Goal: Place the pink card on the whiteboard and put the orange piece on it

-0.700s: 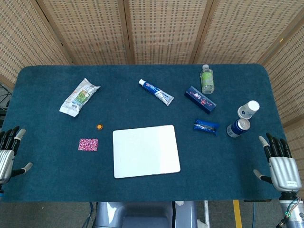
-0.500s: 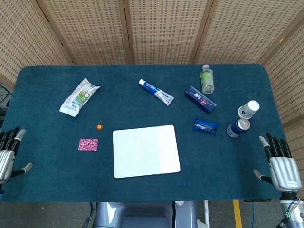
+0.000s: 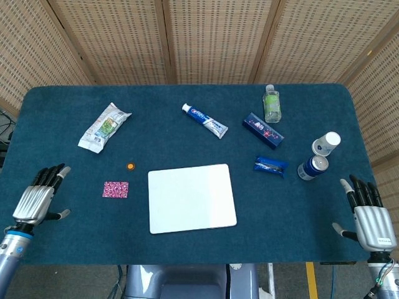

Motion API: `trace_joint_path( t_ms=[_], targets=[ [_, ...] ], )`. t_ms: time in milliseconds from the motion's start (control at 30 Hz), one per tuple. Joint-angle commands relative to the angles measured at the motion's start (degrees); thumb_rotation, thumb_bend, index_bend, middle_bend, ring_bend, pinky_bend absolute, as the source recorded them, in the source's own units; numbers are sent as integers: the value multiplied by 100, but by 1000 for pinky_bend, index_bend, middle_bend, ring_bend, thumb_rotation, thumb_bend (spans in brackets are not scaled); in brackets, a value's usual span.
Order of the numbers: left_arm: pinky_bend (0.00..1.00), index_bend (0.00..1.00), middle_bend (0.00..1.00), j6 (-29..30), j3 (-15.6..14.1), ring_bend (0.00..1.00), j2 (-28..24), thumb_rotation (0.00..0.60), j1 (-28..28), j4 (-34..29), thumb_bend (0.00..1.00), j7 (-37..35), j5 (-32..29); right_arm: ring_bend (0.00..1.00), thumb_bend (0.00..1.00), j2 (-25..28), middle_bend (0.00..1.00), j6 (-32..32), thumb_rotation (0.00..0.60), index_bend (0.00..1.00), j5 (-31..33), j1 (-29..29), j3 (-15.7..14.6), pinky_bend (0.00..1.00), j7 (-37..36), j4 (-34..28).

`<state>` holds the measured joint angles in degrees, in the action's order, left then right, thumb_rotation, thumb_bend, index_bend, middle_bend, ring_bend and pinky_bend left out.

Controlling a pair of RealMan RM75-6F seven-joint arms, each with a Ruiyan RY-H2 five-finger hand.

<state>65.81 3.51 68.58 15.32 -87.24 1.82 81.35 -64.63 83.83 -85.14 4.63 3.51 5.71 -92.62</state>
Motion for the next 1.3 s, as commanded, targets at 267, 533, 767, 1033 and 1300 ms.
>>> trace_joint_path(
  t_ms=[267, 533, 767, 1033, 1300],
  targets=[
    [0, 208, 0, -1015, 229, 0, 699, 600, 746, 433, 198, 368, -722, 0, 0, 49, 0, -91, 600, 0, -8, 30, -22, 0, -176, 10],
    [0, 238, 0, -1308, 319, 0, 959, 600, 1012, 365, 203, 1098, -1456, 0, 0, 65, 0, -111, 600, 0, -30, 40, -34, 0, -251, 25],
    [0, 243, 0, -1530, 402, 0, 1163, 600, 1245, 483, 248, 1417, -1979, 0, 0, 78, 0, -134, 600, 0, -22, 49, -37, 0, -275, 15],
    [0, 267, 0, -1634, 360, 0, 1392, 600, 1447, 682, 253, 1628, -2242, 0, 0, 92, 0, -158, 600, 0, -5, 57, -37, 0, -300, 1],
    [0, 268, 0, -1599, 298, 0, 1557, 600, 1532, 758, 253, 1813, -2398, 0, 0, 100, 0, -175, 600, 0, 11, 61, -37, 0, -331, -8]
  ],
)
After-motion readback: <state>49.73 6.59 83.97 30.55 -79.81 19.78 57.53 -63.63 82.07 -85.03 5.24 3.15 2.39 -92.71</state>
